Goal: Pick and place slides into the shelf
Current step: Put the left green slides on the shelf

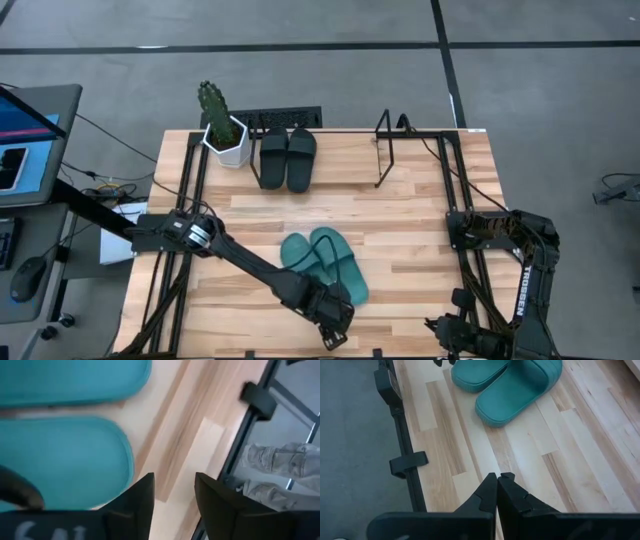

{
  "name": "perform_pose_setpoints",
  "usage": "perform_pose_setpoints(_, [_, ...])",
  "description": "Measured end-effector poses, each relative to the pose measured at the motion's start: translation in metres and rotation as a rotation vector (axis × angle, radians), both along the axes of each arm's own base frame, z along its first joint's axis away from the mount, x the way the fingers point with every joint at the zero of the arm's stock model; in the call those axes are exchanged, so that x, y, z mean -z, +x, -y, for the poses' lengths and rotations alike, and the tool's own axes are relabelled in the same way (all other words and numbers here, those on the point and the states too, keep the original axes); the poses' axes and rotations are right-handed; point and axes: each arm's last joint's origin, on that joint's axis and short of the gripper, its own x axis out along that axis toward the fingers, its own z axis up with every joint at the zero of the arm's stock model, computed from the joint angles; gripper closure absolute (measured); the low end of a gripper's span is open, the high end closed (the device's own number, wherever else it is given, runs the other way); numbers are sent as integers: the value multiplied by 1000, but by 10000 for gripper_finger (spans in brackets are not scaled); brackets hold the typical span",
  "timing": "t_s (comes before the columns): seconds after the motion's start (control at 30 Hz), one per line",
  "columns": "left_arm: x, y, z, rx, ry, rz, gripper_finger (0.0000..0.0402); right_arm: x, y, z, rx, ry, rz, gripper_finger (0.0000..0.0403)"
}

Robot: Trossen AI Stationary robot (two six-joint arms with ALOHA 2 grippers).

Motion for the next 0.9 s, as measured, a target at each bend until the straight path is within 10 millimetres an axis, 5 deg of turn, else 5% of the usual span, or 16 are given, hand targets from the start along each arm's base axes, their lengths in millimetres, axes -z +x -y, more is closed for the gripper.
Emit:
perform_pose_setpoints(0.3, [3,2,-20,-18,83,-65,278,0,0,0,0,4,1,403])
perform_pose_setpoints(0.57, [4,1,-18,-22,110,-51,278,0,0,-1,0,11,3,403])
perform_pose_setpoints(0.9, [47,9,-5,-14,57,-133,278,0,0,-1,0,7,2,403])
